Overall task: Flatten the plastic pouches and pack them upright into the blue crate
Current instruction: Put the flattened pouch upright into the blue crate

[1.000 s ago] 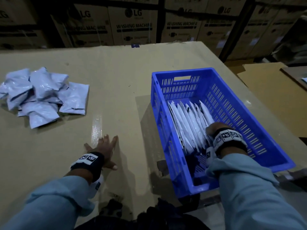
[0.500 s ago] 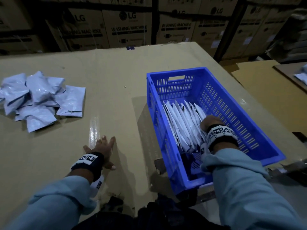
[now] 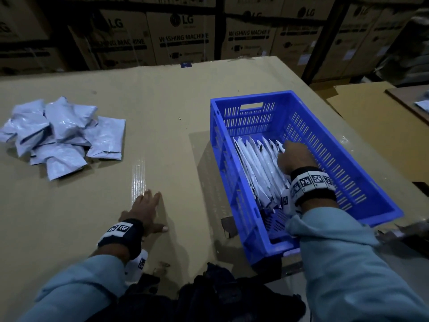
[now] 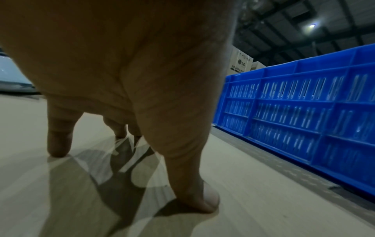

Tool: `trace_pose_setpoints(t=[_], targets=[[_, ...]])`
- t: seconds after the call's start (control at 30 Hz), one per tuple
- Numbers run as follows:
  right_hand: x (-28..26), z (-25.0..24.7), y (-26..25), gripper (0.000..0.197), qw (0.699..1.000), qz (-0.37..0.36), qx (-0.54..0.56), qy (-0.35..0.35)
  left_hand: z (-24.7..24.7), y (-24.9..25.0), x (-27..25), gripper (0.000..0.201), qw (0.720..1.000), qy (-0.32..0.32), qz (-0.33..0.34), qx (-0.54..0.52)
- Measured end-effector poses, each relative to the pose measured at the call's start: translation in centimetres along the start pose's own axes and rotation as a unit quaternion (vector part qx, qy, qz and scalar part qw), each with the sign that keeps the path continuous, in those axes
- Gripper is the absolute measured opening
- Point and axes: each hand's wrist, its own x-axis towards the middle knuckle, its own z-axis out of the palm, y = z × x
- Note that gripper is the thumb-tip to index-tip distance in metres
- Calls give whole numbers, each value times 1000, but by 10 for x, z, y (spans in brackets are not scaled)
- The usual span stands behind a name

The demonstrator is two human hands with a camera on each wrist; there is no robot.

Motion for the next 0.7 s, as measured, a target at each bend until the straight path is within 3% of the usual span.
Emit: trace_pose_setpoints(t=[0.07,0.17,0.27,0.33,0.47,0.7], targets=[[-9,-11,-16,33,997,-46,10,57,-6,-2,0,114,1000,13,2,-15],[-28,-34,-51,27,987,-109,-1,117,-21,-7,-5,68,998,48,-8,-49],[-49,-51,-90,26,978,-159,-16,132,-27,-24,-12,50,995,42,-34,-78],[-63,-60,-117,24,971,-188,-35,146,-27,-39,-19,49,992,46,-51,-110],[-93,-72,-175,24,955,-224,-80,176,-40,-67,-44,69,980,59,-67,-176],[-161,-44,-275,30,961,-252,-40,109,-99,-150,-77,71,969,124,-42,-211]])
